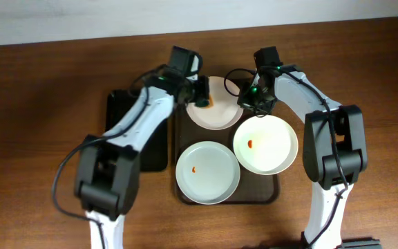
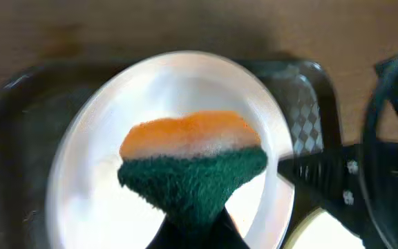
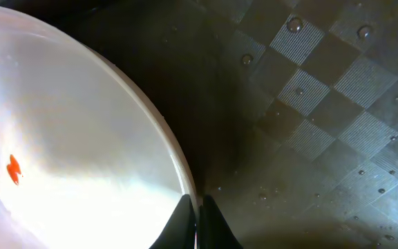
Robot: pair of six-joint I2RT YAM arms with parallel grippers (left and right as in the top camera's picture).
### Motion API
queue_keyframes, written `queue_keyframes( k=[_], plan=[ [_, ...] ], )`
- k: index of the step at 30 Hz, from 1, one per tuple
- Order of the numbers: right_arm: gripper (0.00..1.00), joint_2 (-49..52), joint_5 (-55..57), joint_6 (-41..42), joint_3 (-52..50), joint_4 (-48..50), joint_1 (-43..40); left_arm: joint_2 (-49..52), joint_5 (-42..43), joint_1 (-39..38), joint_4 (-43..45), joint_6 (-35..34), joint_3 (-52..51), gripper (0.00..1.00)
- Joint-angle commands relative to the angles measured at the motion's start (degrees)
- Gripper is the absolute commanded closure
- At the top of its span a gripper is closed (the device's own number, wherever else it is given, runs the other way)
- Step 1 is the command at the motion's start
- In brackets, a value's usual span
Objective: Clean dirty plates on tray and stack at the side
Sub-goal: 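Scrub the top white plate with the sponge in the left gripper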
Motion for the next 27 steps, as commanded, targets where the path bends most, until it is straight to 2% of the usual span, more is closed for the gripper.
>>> queue_keyframes(
  k=[1,8,15,16,17,19,21,24,27],
  plan=[
    [0.96,1.0,1.2,-3.3,-0.5,-0.6,0.3,4.5,0.0,-1.9,4.6,-0.3,0.9,1.0],
    [0.96,1.0,1.2,-16.6,-0.5,-1.3,0.6,5.5,-3.5,-2.0,9.3,4.9,1.0,1.0],
    [0.96,1.0,1.6,-17.8,-0.5,-2.1,0.6,11.3,-3.7,-4.0,6.7,4.9,0.9,1.0],
    [0.96,1.0,1.6,-17.8,-0.5,-2.2,0.6,11.5,-5.5,-3.8,5.4,5.0,0.9,1.0],
    [0.96,1.0,1.6,-17.8,-0.5,-2.3,0.6,11.5,-11.4,-3.5,3.1,5.6,1.0,1.0],
    [0.96,1.0,1.6,-17.8,-0.5,-3.0,0.6,11.5,-20.1,-3.5,1.9,10.9,1.1,1.0],
    [0.96,1.0,1.7,-17.8,-0.5,-3.7,0.6,11.5,-25.3,-3.6,1.1,14.1,1.6,1.0],
    [0.96,1.0,1.7,-17.8,-0.5,-4.1,0.6,11.5,-39.5,-4.2,-1.8,18.0,1.7,1.0],
    [0.96,1.0,2.6,-17.7,-0.5,-4.4,0.6,11.5,-45.0,-4.6,-6.3,18.6,3.6,1.0]
  ],
)
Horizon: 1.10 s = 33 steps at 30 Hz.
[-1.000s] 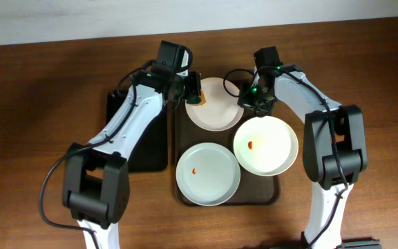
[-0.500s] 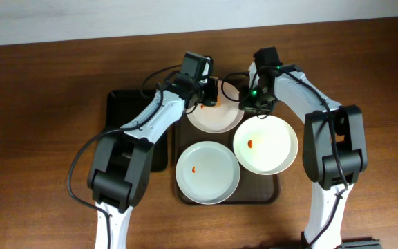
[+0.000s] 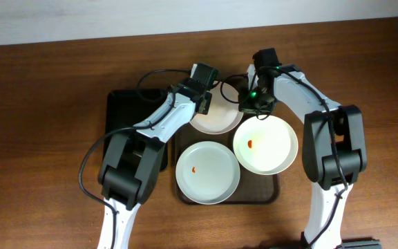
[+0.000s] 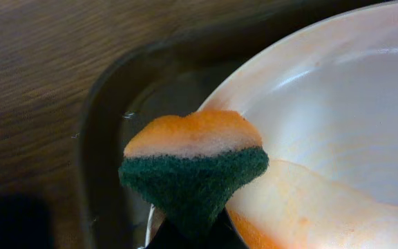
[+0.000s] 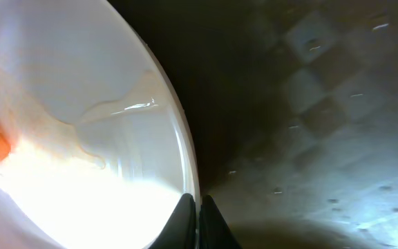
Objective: Clean dirty plates on tray and stack at the side
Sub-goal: 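Scrub the top white plate with the sponge in the left gripper, then return the sponge to the black tray and lift the plate with the right gripper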
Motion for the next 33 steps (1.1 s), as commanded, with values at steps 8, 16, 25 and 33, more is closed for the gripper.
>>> queue_keyframes(
  k=[8,16,25,33],
  plan=[
    [0.96,1.0,5.3,-0.8,-0.4,-1.9,-0.1,2.0,-11.4,1.6,-27.0,-4.9,21.1,1.0],
    [0.96,0.9,5.3,-1.3,-0.2,-1.0,-0.1,-1.2,14.3,16.7,-50.6,-5.4,34.4,1.0],
    [0.95,0.9,5.2,-2.7,-0.2,0.2,-0.1,-1.1,21.8,25.9,-42.6,2.5,15.2,1.0],
    [0.96,0.8,5.3,-5.8,1.2,0.6,-0.1,-3.4,20.8,26.5,-43.1,2.6,13.5,0.0]
  ],
)
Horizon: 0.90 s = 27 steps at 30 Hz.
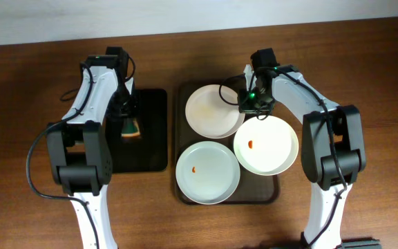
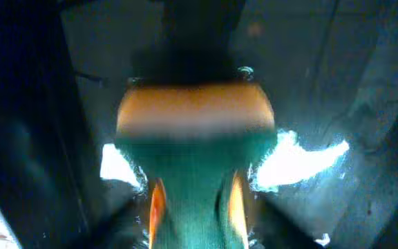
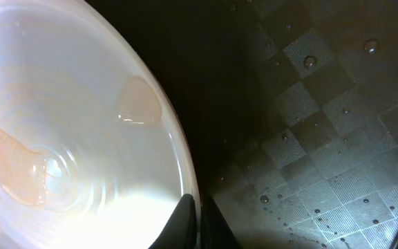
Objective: Clean dirty plates on tray and stack at the side
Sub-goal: 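Return the sponge to the black tray and lift the plate with the right gripper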
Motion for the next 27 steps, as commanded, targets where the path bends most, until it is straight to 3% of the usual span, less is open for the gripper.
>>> queue_keyframes(
  k=[1,3,8,11,14,22,27],
  plan=[
    [0.96,0.6,2.3,-1.1,2.2,-0.6,-0.5,-5.2,3.2,1.2,-3.6,0.3,2.8,0.0],
    [0.96,-0.7,2.1,-1.1,6.2,-2.0,-0.5,-11.5,7.4,2.4,-3.6,0.3,3.6,0.0],
    [0.96,-1.0,2.1,-1.1,21.6,-13.3,1.5,-28.1,7.3,6.3,-3.5,0.3,3.6,0.0],
    [0.96,-1.0,2.2,-1.4,31.1,-18.1,5.6,-33.2,4.7,9.7,-4.4,0.3,3.6,0.0],
    [0.96,-0.9,4.3,-1.3,33.0,-17.3,12.4,-34.8,3.8,12.1,-7.9,0.3,3.6,0.0],
    [0.96,1.2,40.2,-7.0,33.0,-11.9,32.5,-34.8,3.8,12.6,-9.9,0.3,3.6,0.0],
    [0.96,1.2,57.5,-9.0,33.0,-9.6,39.8,-34.8,3.8,12.6,-9.9,0.3,3.6,0.0]
  ],
)
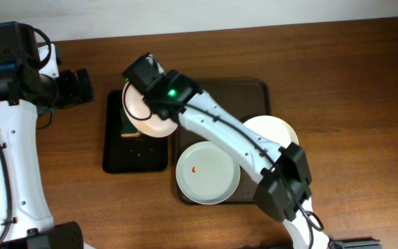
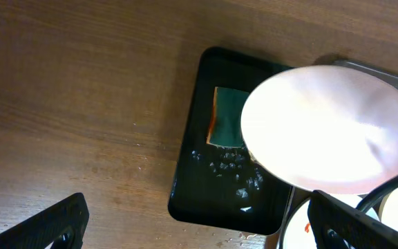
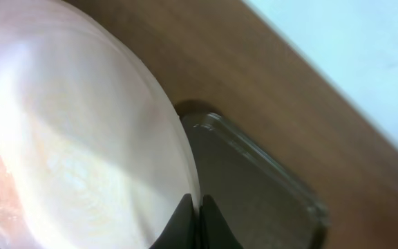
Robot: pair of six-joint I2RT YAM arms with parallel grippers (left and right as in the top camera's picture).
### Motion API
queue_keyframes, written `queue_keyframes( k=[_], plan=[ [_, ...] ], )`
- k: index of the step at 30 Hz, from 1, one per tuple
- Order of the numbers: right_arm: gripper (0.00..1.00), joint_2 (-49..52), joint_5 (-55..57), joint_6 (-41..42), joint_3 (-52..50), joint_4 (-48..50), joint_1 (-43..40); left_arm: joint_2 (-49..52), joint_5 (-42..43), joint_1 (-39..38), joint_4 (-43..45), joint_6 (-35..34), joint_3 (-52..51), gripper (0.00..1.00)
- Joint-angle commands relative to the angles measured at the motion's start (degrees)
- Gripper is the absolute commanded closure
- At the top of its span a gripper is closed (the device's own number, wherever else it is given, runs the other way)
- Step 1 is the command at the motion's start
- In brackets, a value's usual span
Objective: Clean dirty plates on tray and stack at the side
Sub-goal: 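Return the sponge to the black tray and lift the plate with the right gripper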
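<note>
My right gripper (image 3: 197,204) is shut on the rim of a white plate (image 1: 146,109) smeared with faint orange. It holds the plate (image 3: 81,138) above the small black tray (image 1: 137,159), left of the large tray (image 1: 251,93). The plate (image 2: 330,131) half covers the green and orange sponge (image 2: 228,126), which lies on that small tray. Two plates stay on the large tray: a front one (image 1: 208,171) with a red spot and a right one (image 1: 273,131) partly hidden by my right arm. My left gripper (image 1: 81,86) is open and empty at the far left, away from the trays.
Water drops lie on the small black tray (image 2: 213,187) and on the wood beside it. My right arm (image 1: 233,138) stretches across the large tray from the front right. Bare brown table (image 2: 81,104) lies left of the small tray.
The sponge has left my left gripper and lies on the small tray; that gripper is open and far to the left. My right gripper has carried the plate from the large tray's back to above the small tray.
First my left gripper held the sponge on the back plate while my right gripper pinched its rim. Then the sponge was at the plate's left edge. Then it was down on the small tray, still gripped. Now it lies released, and the plate is held over the small tray.
</note>
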Motion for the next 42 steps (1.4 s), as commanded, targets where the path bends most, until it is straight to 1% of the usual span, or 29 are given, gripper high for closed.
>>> queue_keyframes(
  k=[1,2,3,6,9,13,34,35,37,38,39,40,42],
  plan=[
    [0.96,0.2,16.2,-1.1,1.0,2.7,3.2,-0.4,-0.4,0.2,-0.1,0.3,0.2,0.0],
    [0.96,0.2,17.7,-2.1,1.0,3.9,3.7,-0.4,-0.4,0.2,-0.1,0.3,0.2,0.0],
    [0.96,0.2,19.5,-5.0,1.0,5.7,4.3,-0.4,-0.4,0.2,-0.1,0.3,0.2,0.0],
    [0.96,0.2,23.0,-5.2,1.0,7.3,4.5,-0.4,-0.4,0.2,-0.1,0.3,0.2,0.0],
    [0.96,0.2,24.7,-10.7,1.0,10.2,4.6,-0.4,-0.4,0.2,-0.1,0.3,0.2,0.0],
    [0.96,0.2,26.1,-12.7,1.0,11.2,5.7,-0.4,-0.4,0.2,-0.1,0.3,0.2,0.0],
    [0.96,0.2,25.4,-12.4,1.0,11.5,5.7,-0.4,-0.4,0.2,-0.1,0.3,0.2,0.0],
    [0.96,0.2,21.1,-10.6,1.0,10.5,4.6,-0.4,-0.4,0.2,-0.1,0.3,0.2,0.0],
    [0.96,0.2,6.6,-5.5,1.0,6.1,0.7,-0.4,-0.3,0.2,-0.1,0.3,0.2,0.0],
    [0.96,-0.3,-0.2,-0.6,1.2,2.4,-2.7,-0.4,0.4,0.2,-0.1,0.3,0.2,0.0],
    [0.96,-1.2,-6.3,2.5,2.0,-1.0,-5.9,-0.4,1.2,0.2,-0.1,0.3,0.2,0.0],
    [0.96,-2.0,-11.0,4.0,2.8,-3.3,-8.5,-0.4,1.8,0.2,-0.1,0.3,0.2,0.0],
    [0.96,-4.4,-24.3,7.3,5.6,-8.7,-17.1,-0.4,4.4,0.2,0.1,0.3,0.2,0.0]
  ],
)
